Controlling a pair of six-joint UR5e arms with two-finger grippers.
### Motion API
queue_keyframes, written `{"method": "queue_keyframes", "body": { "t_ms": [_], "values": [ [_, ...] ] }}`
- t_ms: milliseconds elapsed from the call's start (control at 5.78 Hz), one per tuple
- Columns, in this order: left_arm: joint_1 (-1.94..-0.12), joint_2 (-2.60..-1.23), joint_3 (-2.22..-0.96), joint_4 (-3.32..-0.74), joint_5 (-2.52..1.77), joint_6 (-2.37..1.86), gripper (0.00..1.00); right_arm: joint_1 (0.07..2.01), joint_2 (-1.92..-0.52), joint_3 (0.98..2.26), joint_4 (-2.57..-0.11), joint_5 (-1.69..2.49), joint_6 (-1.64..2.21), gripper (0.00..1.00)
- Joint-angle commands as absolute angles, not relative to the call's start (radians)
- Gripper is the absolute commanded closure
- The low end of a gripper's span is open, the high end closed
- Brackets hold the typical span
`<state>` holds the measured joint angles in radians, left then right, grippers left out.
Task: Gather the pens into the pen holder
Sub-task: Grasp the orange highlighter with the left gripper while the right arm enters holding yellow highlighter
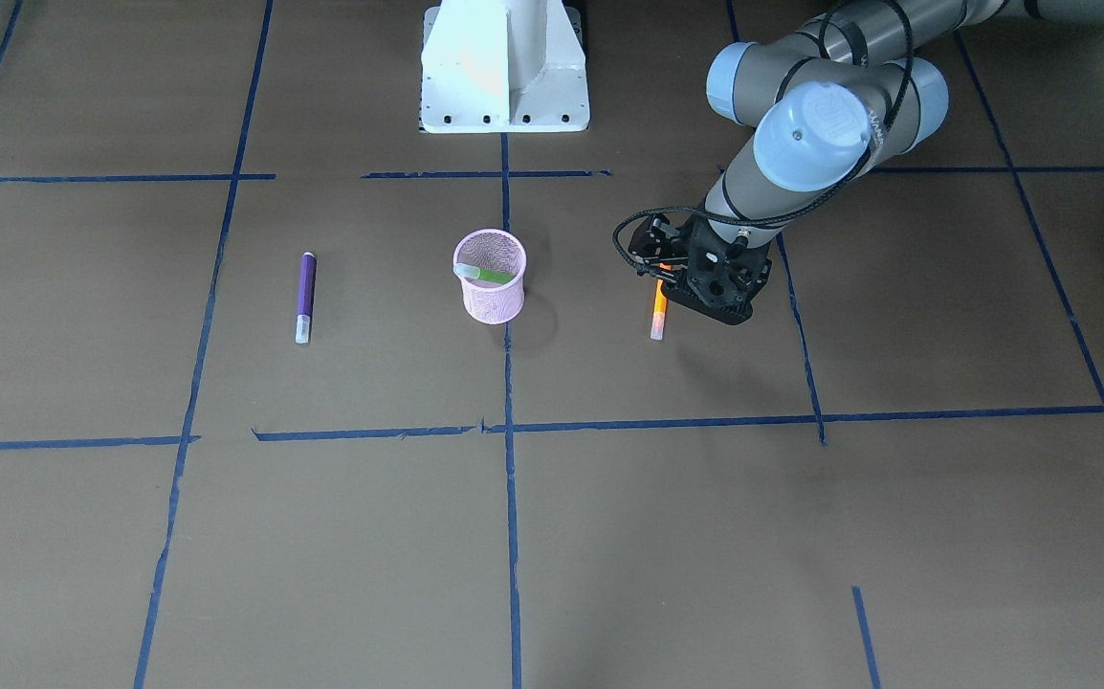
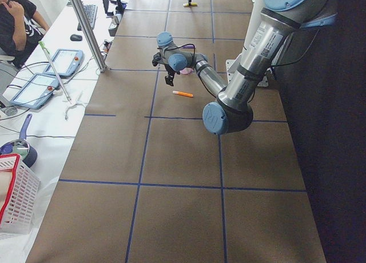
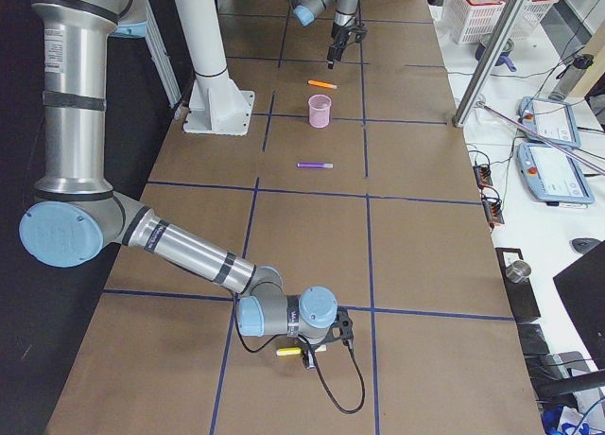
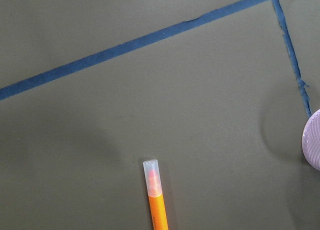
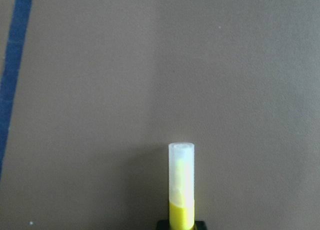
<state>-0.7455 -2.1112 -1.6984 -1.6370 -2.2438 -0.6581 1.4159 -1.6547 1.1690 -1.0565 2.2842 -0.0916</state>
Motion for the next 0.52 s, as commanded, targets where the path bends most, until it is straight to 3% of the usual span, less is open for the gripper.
{"method": "queue_keyframes", "body": {
  "t_ms": [0,346],
  "values": [
    [-0.746,-2.106,-1.701,-1.635,-2.244,-0.658,0.0,1.416,-1.654,1.186,-1.052,2.284,-0.091,0.97],
    [-0.733,-2.073,-1.695,-1.635,-2.237,-0.632,0.0,1.416,-1.64,1.37,-1.06,2.286,-0.089,1.0]
  ]
}}
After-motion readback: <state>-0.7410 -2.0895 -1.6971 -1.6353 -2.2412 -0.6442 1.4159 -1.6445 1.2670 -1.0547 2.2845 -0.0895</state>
